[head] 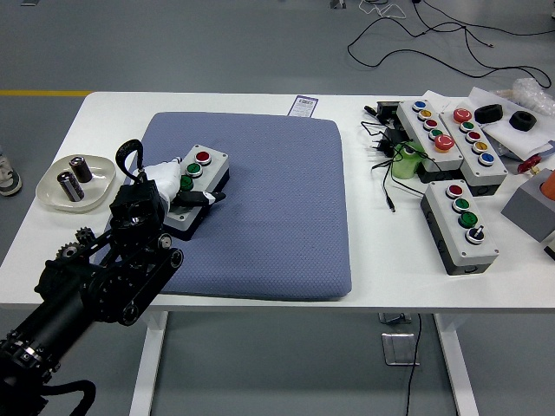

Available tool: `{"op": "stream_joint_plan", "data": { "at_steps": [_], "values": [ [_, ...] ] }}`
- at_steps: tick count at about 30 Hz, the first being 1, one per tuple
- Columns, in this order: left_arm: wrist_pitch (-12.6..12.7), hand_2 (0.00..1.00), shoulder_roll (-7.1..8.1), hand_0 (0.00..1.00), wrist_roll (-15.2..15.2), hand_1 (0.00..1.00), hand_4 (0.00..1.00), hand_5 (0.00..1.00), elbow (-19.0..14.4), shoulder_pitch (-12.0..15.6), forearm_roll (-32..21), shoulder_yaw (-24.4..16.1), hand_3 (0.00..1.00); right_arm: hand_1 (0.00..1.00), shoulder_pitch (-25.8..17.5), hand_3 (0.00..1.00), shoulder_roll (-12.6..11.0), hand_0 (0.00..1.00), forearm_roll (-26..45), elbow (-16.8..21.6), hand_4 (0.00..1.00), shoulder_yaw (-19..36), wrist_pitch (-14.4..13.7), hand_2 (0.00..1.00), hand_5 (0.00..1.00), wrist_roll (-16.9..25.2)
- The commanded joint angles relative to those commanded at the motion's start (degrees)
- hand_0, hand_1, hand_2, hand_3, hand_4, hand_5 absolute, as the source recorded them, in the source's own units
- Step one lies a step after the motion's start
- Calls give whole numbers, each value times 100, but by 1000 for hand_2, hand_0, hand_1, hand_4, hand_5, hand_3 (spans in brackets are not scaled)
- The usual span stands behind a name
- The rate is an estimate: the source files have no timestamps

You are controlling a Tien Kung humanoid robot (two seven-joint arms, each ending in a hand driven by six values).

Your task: Pick up the button,place it on the desk,press the button,press the button

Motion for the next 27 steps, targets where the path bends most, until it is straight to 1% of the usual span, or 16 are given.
{"op": "stream_joint_plan", "data": {
  "at_steps": [1,2,5,7,8,11,13,14,19,20,21,25,26,27],
  "values": [
    [-4,795,0,514,0,527,814,209,29,-6,0,14,998,658,-1,624,-1,673,-7,0,310,5,0,674,173,-1],
    [-19,435,0,414,0,355,623,2,81,-13,0,29,810,658,-4,624,0,673,-17,0,310,14,0,674,173,-1],
    [5,435,0,414,0,355,623,2,150,-6,0,57,810,658,-12,624,1,673,-17,0,310,38,2,674,173,-2],
    [94,435,0,414,0,355,623,2,150,6,0,69,810,658,-18,624,0,673,-17,0,310,56,1,674,173,-2],
    [158,296,0,304,0,260,376,2,147,11,0,67,480,658,-22,624,-1,673,-17,0,310,64,1,674,173,-2],
    [361,296,0,304,0,260,376,2,140,4,0,67,480,658,-26,624,-2,673,-17,0,310,101,3,674,173,2],
    [448,296,0,304,0,260,376,2,139,0,0,62,480,658,-27,624,-1,673,-17,0,310,127,1,674,173,3],
    [536,257,0,250,0,229,309,2,134,1,0,67,365,658,-30,624,-1,673,-17,0,310,149,1,674,173,3],
    [820,257,0,250,0,229,309,2,100,24,0,73,365,658,-31,624,1,673,-17,0,310,200,-4,674,173,9],
    [857,198,0,156,0,158,240,2,98,25,0,76,267,658,-30,624,1,673,-17,0,310,203,-4,674,173,10],
    [865,198,0,156,0,158,240,2,97,25,0,76,267,658,-30,624,1,673,-17,0,310,203,-4,674,173,10],
    [819,198,7,156,-220,158,240,2,141,22,0,123,267,658,-15,624,0,673,-17,0,310,188,-8,674,173,11],
    [776,128,24,34,-276,50,89,2,155,22,0,140,235,658,-11,624,0,673,-17,0,310,181,-9,674,173,10],
    [744,128,41,34,-313,50,89,2,164,23,0,153,235,658,-9,624,0,673,-17,0,310,178,-10,674,173,9]
  ]
}}
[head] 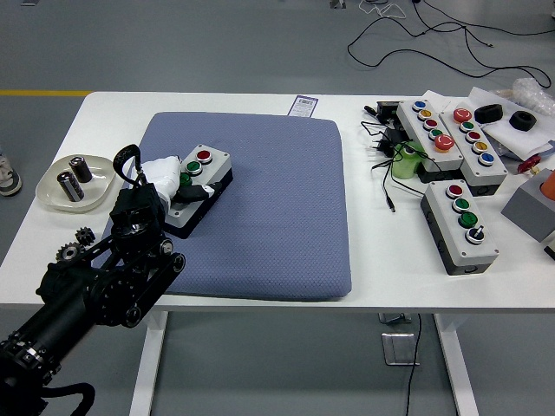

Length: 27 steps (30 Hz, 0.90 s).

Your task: Pick up the button,place it on the desk,press the button,press the button

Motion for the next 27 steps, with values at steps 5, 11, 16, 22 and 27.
{"op": "stream_joint_plan", "data": {
  "at_steps": [5,11,16,22,27],
  "values": [
    [26,116,70,24,-184,31,83,2,39,17,0,59,226,658,6,624,-2,673,0,0,310,-14,-1,674,173,0],
    [405,107,165,15,-662,35,93,2,85,10,0,137,228,658,18,624,2,673,0,0,310,-11,-5,674,173,0],
    [723,107,296,15,-1141,35,93,2,104,-12,0,245,228,658,25,624,3,673,0,0,310,-13,-5,674,173,-1],
    [871,106,552,12,-1901,35,75,2,73,-70,0,486,229,658,31,624,6,673,0,0,310,-22,-7,674,173,-4],
    [861,48,780,2,-2435,2,2,2,113,-118,0,784,219,658,32,624,4,673,0,0,310,-34,-9,674,173,-4]
  ]
}}
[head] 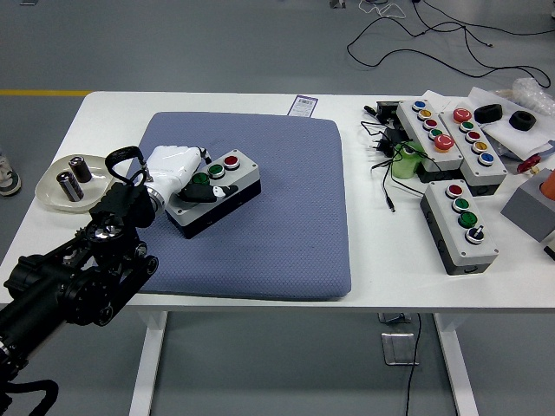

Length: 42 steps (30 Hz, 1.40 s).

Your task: Pick up the button,place it on the desk,press the button,press the button

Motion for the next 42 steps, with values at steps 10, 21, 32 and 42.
{"op": "stream_joint_plan", "data": {
  "at_steps": [10,21,32,42],
  "values": [
    [501,46,199,2,-651,2,2,2,18,41,0,254,210,658,5,624,9,673,0,0,310,27,-1,674,173,0],
    [1198,51,542,2,-1711,2,2,2,-78,-53,-400,958,210,658,8,624,12,673,0,0,310,20,-1,674,173,1],
    [1771,55,718,2,-2390,2,2,2,-143,-215,-961,1810,204,658,0,624,24,673,0,0,310,47,4,674,173,-3],
    [1601,55,815,2,-2400,2,2,2,-194,-510,-802,2329,203,658,-26,624,36,673,0,0,310,35,10,674,173,3]
  ]
}}
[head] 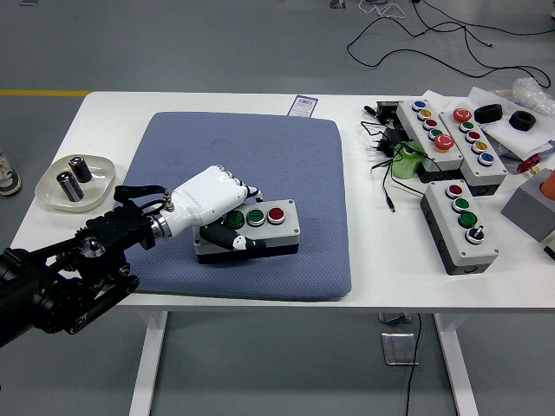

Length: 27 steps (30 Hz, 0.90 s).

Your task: Pick up the button,place it on the desk,press the button,press the button

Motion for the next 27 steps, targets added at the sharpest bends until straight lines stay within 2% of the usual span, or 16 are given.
{"op": "stream_joint_plan", "data": {
  "at_steps": [3,7,8,13,14,19,20,25,26,27],
  "values": [
    [-74,63,0,7,-1,11,2,2,-17,-73,47,90,208,658,-10,624,1,673,0,0,310,-13,2,674,173,1],
    [-102,63,5,7,-22,11,2,2,-42,-67,112,14,208,658,-12,624,2,673,0,0,310,-27,-2,674,173,2],
    [-132,341,12,323,-41,287,323,2,-71,-53,142,-50,448,658,-13,624,2,673,0,0,310,-39,-3,674,173,2],
    [-70,341,20,323,-70,287,323,2,-156,-45,241,-227,448,658,-1,624,4,673,0,0,310,-45,-4,674,173,4],
    [-44,672,20,610,-73,594,480,2,-164,-52,259,-251,717,658,2,624,4,673,0,0,310,-38,-2,674,173,4],
    [-67,672,61,610,-94,594,480,2,-178,-75,374,-300,717,658,13,624,1,673,0,0,310,-37,-1,674,173,6],
    [-97,785,70,594,-92,683,536,4,-180,-73,391,-303,758,658,15,624,1,673,0,0,310,-40,-2,674,173,5],
    [-238,785,78,594,-55,683,536,4,-179,-53,519,-301,758,658,20,624,2,673,0,0,310,-45,-4,674,173,6],
    [-301,881,75,738,-34,774,599,38,-188,-51,546,-304,819,658,20,624,2,673,0,0,310,-41,-4,674,173,5],
    [-375,881,71,738,-8,774,599,38,-203,-44,567,-311,819,658,18,624,2,673,0,0,310,-39,-3,674,173,6]
  ]
}}
